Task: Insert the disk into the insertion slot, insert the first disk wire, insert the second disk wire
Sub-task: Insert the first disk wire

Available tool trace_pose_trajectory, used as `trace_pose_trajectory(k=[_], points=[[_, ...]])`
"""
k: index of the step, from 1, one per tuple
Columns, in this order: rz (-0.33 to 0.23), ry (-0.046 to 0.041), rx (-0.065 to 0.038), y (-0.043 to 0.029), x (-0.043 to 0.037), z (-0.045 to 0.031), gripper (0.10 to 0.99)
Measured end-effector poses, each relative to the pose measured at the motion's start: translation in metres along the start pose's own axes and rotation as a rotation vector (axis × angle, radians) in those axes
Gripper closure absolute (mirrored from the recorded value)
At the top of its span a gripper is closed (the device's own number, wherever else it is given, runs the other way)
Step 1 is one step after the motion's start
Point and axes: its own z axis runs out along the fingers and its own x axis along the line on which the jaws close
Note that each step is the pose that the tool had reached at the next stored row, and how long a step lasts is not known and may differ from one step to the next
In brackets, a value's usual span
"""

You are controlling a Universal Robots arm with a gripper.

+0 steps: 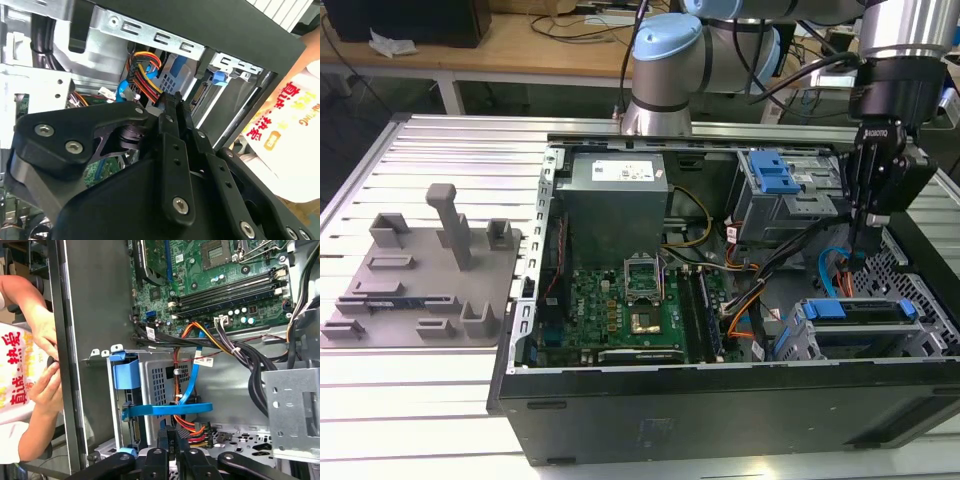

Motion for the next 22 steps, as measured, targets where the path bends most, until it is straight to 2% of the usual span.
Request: trace_pose_trajectory(k=[2,4,6,7,8,11,13,18,19,20,22], points=[[0.0,-0.0113,-0.001,-0.0006,0.0049,0.0009,0.89],[-0.001,-0.0262,-0.003,-0.0012,0.0097,0.004,0.89],[-0.002,-0.0584,-0.006,-0.0021,0.0179,0.0091,0.89],[-0.002,-0.0789,-0.008,-0.0027,0.022,0.0116,0.89],[-0.003,-0.0943,-0.01,-0.003,0.025,0.0135,0.89],[-0.004,-0.1266,-0.014,-0.004,0.0328,0.0181,0.89],[-0.004,-0.1338,-0.016,-0.0044,0.0365,0.0188,0.89],[-0.006,-0.1379,-0.016,-0.0051,0.045,0.0138,0.89],[-0.006,-0.1431,-0.016,-0.0053,0.047,0.0122,0.89],[-0.007,-0.1574,-0.017,-0.0055,0.0495,0.0101,0.89],[-0.009,-0.1915,-0.02,-0.0059,0.0536,0.008,0.89]])
